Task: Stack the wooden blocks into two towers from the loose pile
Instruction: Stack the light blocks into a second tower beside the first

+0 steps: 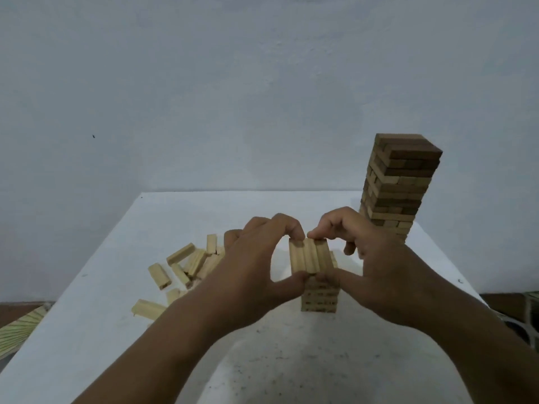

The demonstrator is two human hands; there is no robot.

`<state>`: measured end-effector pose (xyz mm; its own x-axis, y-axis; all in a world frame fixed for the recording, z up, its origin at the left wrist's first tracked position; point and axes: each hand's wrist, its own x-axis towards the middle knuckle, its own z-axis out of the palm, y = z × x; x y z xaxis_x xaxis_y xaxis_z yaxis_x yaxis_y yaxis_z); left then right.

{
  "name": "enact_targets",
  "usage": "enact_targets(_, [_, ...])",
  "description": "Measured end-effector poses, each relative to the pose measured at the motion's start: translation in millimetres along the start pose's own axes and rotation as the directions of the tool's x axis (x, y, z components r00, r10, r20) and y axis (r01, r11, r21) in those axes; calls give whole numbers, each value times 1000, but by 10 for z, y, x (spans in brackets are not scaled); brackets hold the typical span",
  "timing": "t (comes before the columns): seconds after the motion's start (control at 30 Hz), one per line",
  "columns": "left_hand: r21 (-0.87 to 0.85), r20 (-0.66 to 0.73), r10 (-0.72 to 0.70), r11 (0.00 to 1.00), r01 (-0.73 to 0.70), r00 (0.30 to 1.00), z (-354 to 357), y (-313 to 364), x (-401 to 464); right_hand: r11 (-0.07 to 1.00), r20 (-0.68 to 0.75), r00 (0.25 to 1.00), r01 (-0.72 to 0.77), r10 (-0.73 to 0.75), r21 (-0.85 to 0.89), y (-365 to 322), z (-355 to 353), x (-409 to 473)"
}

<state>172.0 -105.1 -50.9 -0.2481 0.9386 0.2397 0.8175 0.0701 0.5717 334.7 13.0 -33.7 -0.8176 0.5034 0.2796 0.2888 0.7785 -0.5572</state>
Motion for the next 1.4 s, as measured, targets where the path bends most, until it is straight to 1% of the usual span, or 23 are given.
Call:
enact_targets(0.1, [-12, 27, -8, 1000, 8, 1000, 73, 18, 78, 1000, 13, 1000, -22, 23, -15, 82, -21, -13])
enact_targets(0.2, [-17, 44, -21, 1000, 22, 999, 138, 7, 121, 999, 26, 999, -43, 42, 17, 150, -19, -11])
enact_targets(0.33, [-24, 44, -36, 999, 37, 998, 192, -2, 161, 998, 37, 998, -54, 53, 19, 237, 2, 4])
enact_targets(0.77, [-16, 46, -19, 1000, 19, 999, 269, -40, 166, 994, 71, 993, -97, 93, 44, 309, 43, 2])
enact_targets(0.93, [-16, 38, 13, 1000, -12, 999, 277, -73, 146, 996, 62, 995, -83, 81, 32, 313, 44, 18])
enact_targets(1.03, [0, 37, 13, 1000, -13, 999, 287, -98, 140, 997, 62, 996, -70, 68, 26, 309, 51, 20])
enact_targets(1.17, [9, 31, 16, 1000, -17, 999, 298, -114, 140, 996, 75, 993, -91, 89, 20, 316, 51, 29])
enact_targets(1.3, [11, 60, 12, 1000, -13, 998, 276, -141, 123, 995, 88, 992, -99, 96, 26, 289, 2, 15])
enact_targets(1.4, [10, 53, 1, 1000, -1, 999, 219, -159, 79, 995, 76, 993, -96, 95, 7, 232, -35, 11])
